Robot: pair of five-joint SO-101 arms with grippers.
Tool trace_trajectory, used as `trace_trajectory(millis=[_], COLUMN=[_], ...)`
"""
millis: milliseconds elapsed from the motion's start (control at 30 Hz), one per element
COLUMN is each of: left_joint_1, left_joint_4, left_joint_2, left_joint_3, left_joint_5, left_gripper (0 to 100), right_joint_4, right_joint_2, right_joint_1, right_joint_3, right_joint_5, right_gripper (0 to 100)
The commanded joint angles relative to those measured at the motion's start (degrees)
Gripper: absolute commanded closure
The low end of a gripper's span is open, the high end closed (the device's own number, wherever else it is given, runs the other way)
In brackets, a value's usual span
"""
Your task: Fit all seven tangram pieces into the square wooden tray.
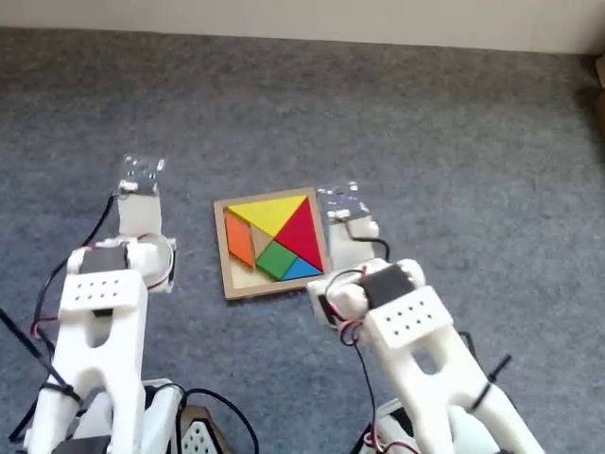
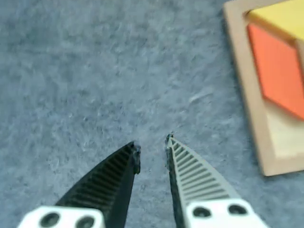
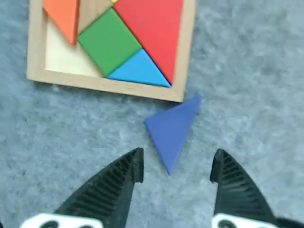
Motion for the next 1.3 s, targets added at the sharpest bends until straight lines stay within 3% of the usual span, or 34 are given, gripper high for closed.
trace_trajectory(millis=[0, 133, 567, 833, 1267], left_joint_1=[-3.6, -4.3, -4.3, -4.3, -4.3], left_joint_4=[-5.5, -7.6, -7.5, -7.5, -7.5], left_joint_2=[-1.7, -1.7, -1.7, -1.7, -1.7], left_joint_3=[3.6, 5.3, 5.5, 5.5, 5.5], left_joint_5=[0.1, 0.1, 0.1, 0.1, 0.1], left_gripper=[89, 89, 89, 89, 89], right_joint_4=[-4.8, -6.4, -8.4, -12.4, -13.9], right_joint_2=[4.4, 9.5, 22.4, 25.7, 29.7], right_joint_1=[-2.0, -2.0, -2.2, -6.1, -1.3], right_joint_3=[-3.8, -4.0, -8.4, -8.0, -8.5], right_joint_5=[-5.5, -8.9, -9.0, -9.0, -9.0], right_gripper=[76.8, 76.7, 76.7, 76.7, 76.9])
